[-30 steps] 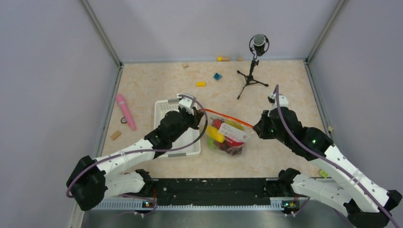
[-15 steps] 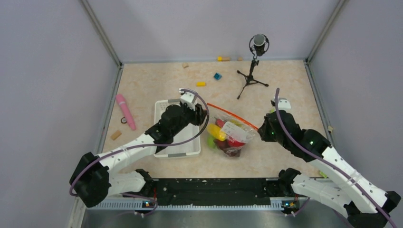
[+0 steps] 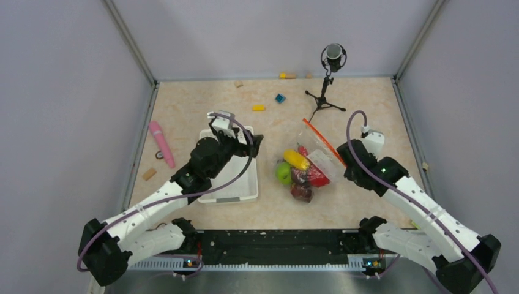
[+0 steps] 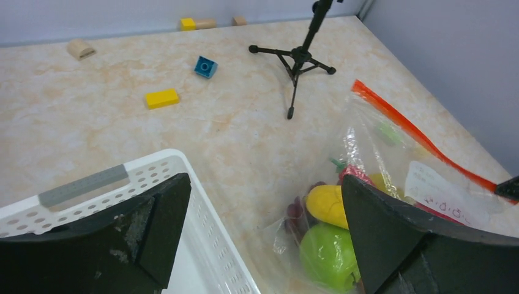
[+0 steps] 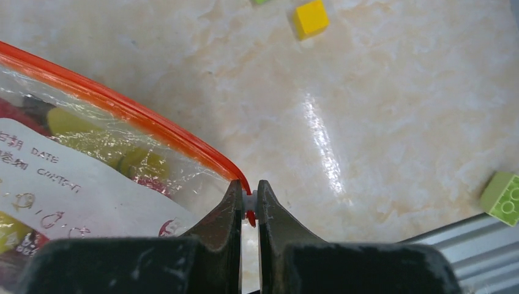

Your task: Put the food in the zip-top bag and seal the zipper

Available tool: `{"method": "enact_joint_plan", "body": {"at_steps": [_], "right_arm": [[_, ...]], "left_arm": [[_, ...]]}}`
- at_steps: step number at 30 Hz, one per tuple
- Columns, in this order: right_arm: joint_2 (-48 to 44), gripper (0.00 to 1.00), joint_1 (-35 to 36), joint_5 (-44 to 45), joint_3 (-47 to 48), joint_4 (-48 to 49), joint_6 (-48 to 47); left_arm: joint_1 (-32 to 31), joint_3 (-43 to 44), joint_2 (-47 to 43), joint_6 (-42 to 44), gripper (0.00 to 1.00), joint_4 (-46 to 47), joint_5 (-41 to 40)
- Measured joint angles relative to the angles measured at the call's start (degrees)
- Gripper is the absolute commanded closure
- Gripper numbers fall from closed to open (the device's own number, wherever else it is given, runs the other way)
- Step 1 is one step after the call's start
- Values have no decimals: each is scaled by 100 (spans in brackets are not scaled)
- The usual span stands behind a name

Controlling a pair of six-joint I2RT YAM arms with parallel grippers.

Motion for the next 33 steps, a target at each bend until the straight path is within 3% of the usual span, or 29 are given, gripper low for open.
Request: {"method": "enact_joint_plan", "body": {"at_steps": [5,13,19,33], "right_arm": [[57,88,-216,61,-391,-273,330],[105,36,-282,90,-562,-533,529],[-313,2,-286,240,-15,-417,258],[-2135,1,-286,1086,162,573,-258]], "left_arm": [[0,-107,-328,-256,2,-291,-684],[0,-125,-339,-485,2,-866,-1292],[0,-151,-621,-568,2,-1093,-1447],[0,-175,-1725,-909,2,-2203,-2450]]}}
